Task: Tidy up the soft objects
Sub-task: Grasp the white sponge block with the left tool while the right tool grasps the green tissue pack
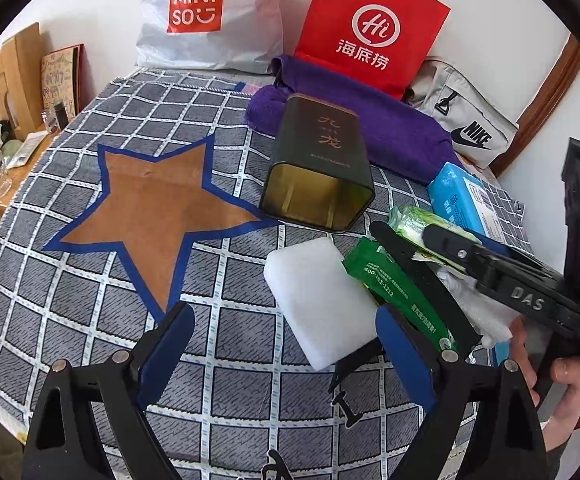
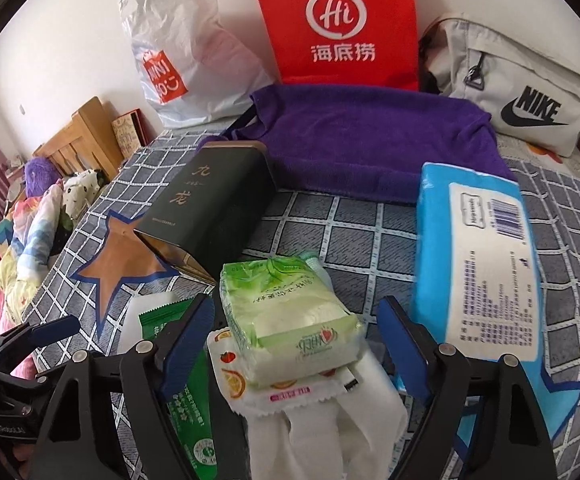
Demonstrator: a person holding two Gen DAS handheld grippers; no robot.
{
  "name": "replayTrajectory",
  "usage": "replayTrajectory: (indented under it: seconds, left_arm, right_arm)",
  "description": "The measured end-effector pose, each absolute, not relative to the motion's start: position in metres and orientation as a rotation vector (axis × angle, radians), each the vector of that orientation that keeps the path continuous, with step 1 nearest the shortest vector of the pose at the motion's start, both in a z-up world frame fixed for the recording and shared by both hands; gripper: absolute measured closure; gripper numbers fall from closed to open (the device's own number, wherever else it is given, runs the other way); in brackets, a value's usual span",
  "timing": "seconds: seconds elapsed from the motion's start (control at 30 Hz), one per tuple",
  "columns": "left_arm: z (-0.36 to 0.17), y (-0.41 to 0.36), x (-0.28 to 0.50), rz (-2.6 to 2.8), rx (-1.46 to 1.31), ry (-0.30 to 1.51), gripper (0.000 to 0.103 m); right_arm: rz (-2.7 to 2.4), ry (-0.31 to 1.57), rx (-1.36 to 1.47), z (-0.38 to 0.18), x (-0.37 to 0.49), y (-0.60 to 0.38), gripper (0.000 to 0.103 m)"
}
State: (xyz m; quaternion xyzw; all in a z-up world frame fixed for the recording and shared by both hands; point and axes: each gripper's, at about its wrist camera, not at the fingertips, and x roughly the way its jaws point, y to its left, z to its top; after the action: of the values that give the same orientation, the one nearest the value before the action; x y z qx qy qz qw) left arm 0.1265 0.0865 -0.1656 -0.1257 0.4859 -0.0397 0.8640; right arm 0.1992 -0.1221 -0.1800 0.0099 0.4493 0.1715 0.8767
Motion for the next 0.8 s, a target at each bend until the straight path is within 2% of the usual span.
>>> replayTrajectory:
  seconds: [0.03, 0.17, 0.6, 0.8]
  left_arm:
    - [-0.167, 0.087, 0.128, -0.083, -0.265, 1.021, 0.012]
    - [-0.171, 0.088, 0.132, -0.085, -0.273, 1.028, 0.012]
    - [-0.17, 0.067, 0.132, -0.098, -0.172, 1.064, 0.012]
    - [-0.178, 0.039, 0.135, -0.102, -0.091, 1.102, 0.012]
  right_arm:
    - [0.369, 0.95, 0.016, -0.182, 0.201, -0.121, 0.04]
    - [0.38, 0.931, 0.033, -0.18, 0.199, -0.124, 0.042]
    - [0.367, 0.781, 0.095, -0.134, 0.159, -0.158, 0.042]
    - [0.301, 0.762, 0.113, -0.135, 0.138, -0.198, 0.042]
